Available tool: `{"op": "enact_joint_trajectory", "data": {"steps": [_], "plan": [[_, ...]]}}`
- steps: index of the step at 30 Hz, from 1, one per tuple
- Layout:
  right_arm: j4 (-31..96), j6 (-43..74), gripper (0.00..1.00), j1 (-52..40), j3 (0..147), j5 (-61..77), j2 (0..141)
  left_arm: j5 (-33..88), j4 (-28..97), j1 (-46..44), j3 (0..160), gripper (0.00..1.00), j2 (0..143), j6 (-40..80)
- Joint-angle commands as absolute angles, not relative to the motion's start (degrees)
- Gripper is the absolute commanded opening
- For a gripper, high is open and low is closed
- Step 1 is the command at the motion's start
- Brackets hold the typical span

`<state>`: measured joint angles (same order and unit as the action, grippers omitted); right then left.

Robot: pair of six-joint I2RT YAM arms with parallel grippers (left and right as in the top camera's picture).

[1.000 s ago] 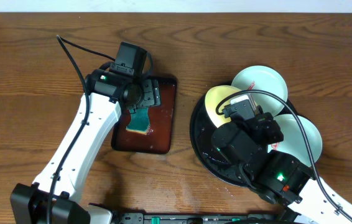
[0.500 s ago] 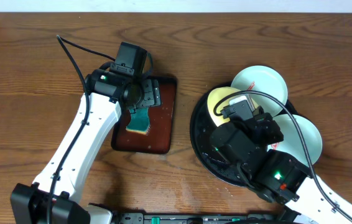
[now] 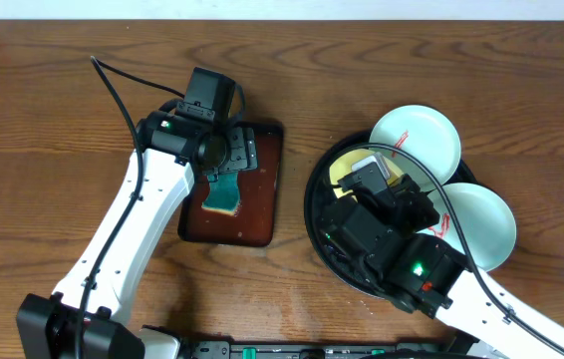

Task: Clean dirty plates on tray and stack at the side
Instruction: 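Lift the yellow plate with the right gripper and move it right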

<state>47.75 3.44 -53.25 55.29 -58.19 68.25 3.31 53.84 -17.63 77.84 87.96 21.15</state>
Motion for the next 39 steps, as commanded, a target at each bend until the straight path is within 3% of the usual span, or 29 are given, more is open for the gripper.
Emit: {"op": "enact_joint_trajectory", "data": {"steps": [1,10,24,28,34,39], "plan": [[47.59,4.67,0.01,-55.59,56.23,-63.79,68.23,3.44,54.13,-17.37,77.95,0.83,87.33,20.99],[47.53,4.67,0.01,-62.39,56.23,-75.05,68.27,3.46,54.13,-17.37,77.95,0.83,87.33,20.99],[47.55,4.71,0.01,-63.09,56.23,-76.12,68.27,3.46,54.13,-17.37,77.95,0.83,87.33,20.99],[47.64,10.33,0.01,-62.96,56.23,-75.79,68.25,3.46,54.13,-17.37,77.95,0.84,87.33,21.02],[47.55,23.11,0.01,-54.59,56.23,-51.55,68.25,3.46,54.13,-17.37,77.95,0.84,87.33,21.02],[47.40,23.16,0.01,-38.04,56.29,-27.79,67.51,3.46,54.13,-17.37,77.95,0.84,87.33,21.02]]}}
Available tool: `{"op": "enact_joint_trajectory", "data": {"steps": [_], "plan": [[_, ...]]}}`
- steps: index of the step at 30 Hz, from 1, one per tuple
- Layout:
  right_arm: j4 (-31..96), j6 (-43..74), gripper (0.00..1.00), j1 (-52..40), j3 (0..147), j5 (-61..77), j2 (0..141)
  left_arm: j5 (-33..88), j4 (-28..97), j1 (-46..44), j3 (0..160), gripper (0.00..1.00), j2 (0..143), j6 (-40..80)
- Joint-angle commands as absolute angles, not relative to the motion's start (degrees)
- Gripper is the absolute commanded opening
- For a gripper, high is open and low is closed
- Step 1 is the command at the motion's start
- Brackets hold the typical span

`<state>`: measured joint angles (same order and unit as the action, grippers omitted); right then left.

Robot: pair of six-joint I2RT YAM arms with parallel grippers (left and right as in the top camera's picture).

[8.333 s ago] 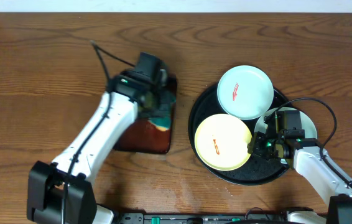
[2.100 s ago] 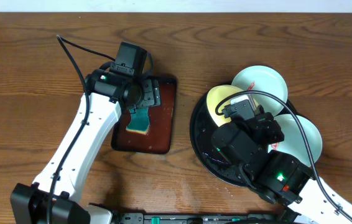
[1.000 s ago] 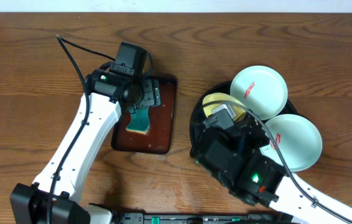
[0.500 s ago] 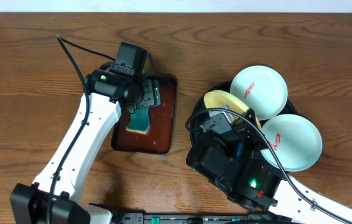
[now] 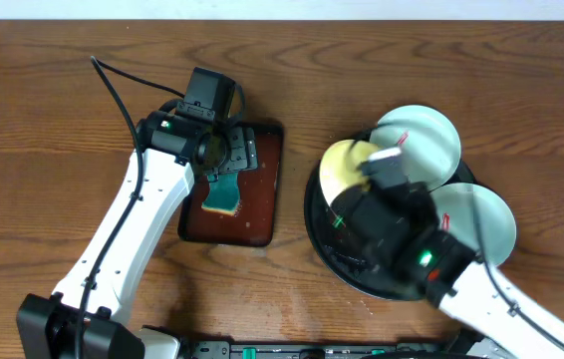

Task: Clean dirty plates on tray and stack at the side
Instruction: 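Lift the yellow plate with the right gripper and move it right, then set the yellow plate down on the table right of the tray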

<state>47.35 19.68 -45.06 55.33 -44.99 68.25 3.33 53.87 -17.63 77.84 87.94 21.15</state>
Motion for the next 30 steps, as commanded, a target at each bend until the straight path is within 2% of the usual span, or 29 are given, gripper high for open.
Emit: {"op": "enact_joint_trajectory", "data": {"steps": [1,6,9,12,16,22,30], "plan": [[47.35,21.85,0.01,-33.71,56.36,-22.81,67.02,3.46,54.13,-17.37,77.95,0.84,87.33,21.02],[46.46,14.63,0.01,-8.21,56.58,4.25,65.12,3.46,54.13,-17.37,77.95,0.84,87.33,21.02],[44.36,12.71,0.01,8.80,56.58,15.25,65.82,3.44,54.13,-17.37,77.95,0.84,87.33,21.02],[41.41,12.84,0.01,24.08,56.58,19.86,67.92,3.46,54.13,-17.37,77.95,0.84,87.33,21.02],[37.80,15.97,0.01,38.06,56.58,19.75,72.29,3.46,54.13,-17.37,77.95,0.84,87.33,20.99],[31.59,21.43,0.01,49.23,56.55,14.46,81.80,3.44,54.13,-17.37,77.95,0.84,87.33,21.02],[25.50,19.77,0.01,51.29,56.55,13.78,93.08,3.44,54.13,-17.37,77.95,0.84,87.33,20.99]]}}
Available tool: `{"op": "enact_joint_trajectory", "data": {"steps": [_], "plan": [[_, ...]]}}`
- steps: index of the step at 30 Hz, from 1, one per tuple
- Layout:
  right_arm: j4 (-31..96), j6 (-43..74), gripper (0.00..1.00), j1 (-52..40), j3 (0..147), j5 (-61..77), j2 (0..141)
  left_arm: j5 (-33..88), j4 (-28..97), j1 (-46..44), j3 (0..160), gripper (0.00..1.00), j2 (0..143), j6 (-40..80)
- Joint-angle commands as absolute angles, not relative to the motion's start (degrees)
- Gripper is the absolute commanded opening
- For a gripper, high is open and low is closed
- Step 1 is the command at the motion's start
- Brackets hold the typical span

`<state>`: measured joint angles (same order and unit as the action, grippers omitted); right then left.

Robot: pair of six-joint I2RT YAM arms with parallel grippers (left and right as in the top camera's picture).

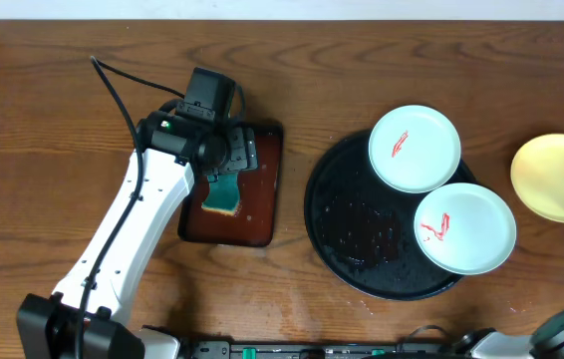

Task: Clean dirty plates on tray and stack at the side
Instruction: 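Set the yellow plate down on the table right of the tray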

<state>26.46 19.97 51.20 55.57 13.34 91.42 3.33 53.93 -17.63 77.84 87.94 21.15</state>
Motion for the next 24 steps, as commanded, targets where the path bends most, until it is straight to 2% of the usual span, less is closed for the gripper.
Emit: {"op": "enact_joint_trajectory", "data": {"steps": [1,2,4,5,6,10,14,16,22,24], "plan": [[24.97,19.18,0.02,51.27,56.55,13.85,93.67,3.46,54.13,-17.37,77.95,0.84,87.33,21.02],[24.80,18.39,0.13,51.22,56.58,13.98,93.84,3.46,54.13,-17.37,77.95,0.84,87.33,20.99],[24.82,18.15,0.40,51.20,56.58,14.61,93.43,3.44,54.13,-17.37,77.95,0.84,87.33,20.99],[24.80,18.15,0.48,51.22,56.58,16.49,92.79,3.46,54.13,-17.37,77.95,0.84,87.33,20.99],[24.60,18.15,0.52,51.11,56.58,18.79,92.01,3.46,54.13,-17.37,77.95,0.84,87.33,21.02],[25.36,18.13,0.54,48.62,56.58,25.34,86.04,3.46,54.13,-17.37,77.95,0.84,87.33,20.99],[33.69,15.57,0.52,41.58,56.58,24.49,77.01,3.46,54.13,-17.37,77.95,0.84,87.33,20.99],[39.86,14.00,0.51,36.51,56.55,18.37,73.12,3.46,54.13,-17.37,77.95,0.84,87.33,20.99],[51.09,16.84,0.51,22.11,55.46,-13.63,70.26,3.46,54.13,-17.37,77.95,0.84,87.33,20.99],[50.28,18.04,0.51,19.33,53.69,-15.49,70.76,3.44,54.13,-17.37,77.95,0.84,87.33,20.99]]}}
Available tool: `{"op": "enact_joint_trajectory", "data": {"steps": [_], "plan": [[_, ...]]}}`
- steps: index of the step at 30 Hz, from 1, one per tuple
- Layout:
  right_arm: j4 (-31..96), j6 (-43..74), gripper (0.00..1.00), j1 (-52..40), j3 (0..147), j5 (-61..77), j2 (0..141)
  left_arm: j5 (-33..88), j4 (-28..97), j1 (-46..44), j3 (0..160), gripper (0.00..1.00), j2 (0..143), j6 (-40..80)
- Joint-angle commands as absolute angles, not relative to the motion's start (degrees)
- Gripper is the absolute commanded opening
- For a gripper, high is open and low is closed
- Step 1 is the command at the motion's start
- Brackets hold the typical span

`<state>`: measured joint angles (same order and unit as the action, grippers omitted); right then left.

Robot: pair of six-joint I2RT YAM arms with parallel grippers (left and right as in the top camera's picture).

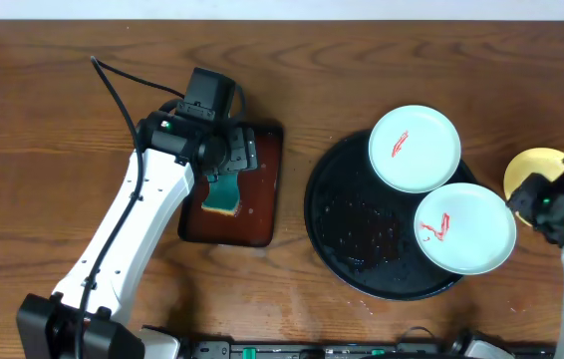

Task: Clean dirty plates on tray and stack at the side
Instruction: 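Set the yellow plate down on the table right of the tray, then move the right gripper to the lower pale green plate rim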

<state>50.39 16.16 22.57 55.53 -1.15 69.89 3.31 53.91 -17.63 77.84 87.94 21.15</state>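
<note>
Two white plates with red smears lie on the round black tray (362,234), one at the back (414,148) and one at the right (464,227). A yellow plate (526,170) lies off the tray at the right table edge, mostly covered by my right arm. My right gripper (551,191) sits over that plate, with its fingers hidden under the wrist. My left gripper (228,160) is shut on a green sponge (223,192) over the brown rectangular tray (262,199).
The left arm's cable (113,90) trails across the wood table toward the back left. The black tray's bare middle looks wet. Wood table (43,150) stretches to the left of the brown tray.
My right arm has come back into view from the right edge and now covers most of the yellow plate, which looks smaller and sits beside the black tray. The left arm and sponge are unchanged.
First my right gripper was down on the yellow plate on the black tray. Then it held that plate raised over the tray. Then the plate was off the tray at the far right, where it stays now under my arm. The left gripper held the sponge throughout.
</note>
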Motion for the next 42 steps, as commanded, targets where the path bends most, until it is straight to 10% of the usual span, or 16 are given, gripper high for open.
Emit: {"op": "enact_joint_trajectory", "data": {"steps": [1,21,30,42], "plan": [[49.63,18.22,0.51,18.46,52.73,-14.87,71.07,3.46,54.13,-17.37,77.95,0.84,87.33,20.99],[44.38,20.36,0.34,20.03,41.06,-12.95,77.17,3.46,54.13,-17.37,77.95,0.84,87.33,20.99],[44.18,20.99,0.01,22.85,40.82,-10.90,77.14,3.46,54.13,-17.37,77.95,0.84,87.33,20.99],[52.73,17.89,0.01,20.47,47.33,-2.33,64.12,3.46,54.13,-17.37,77.95,0.84,87.33,21.02]]}}
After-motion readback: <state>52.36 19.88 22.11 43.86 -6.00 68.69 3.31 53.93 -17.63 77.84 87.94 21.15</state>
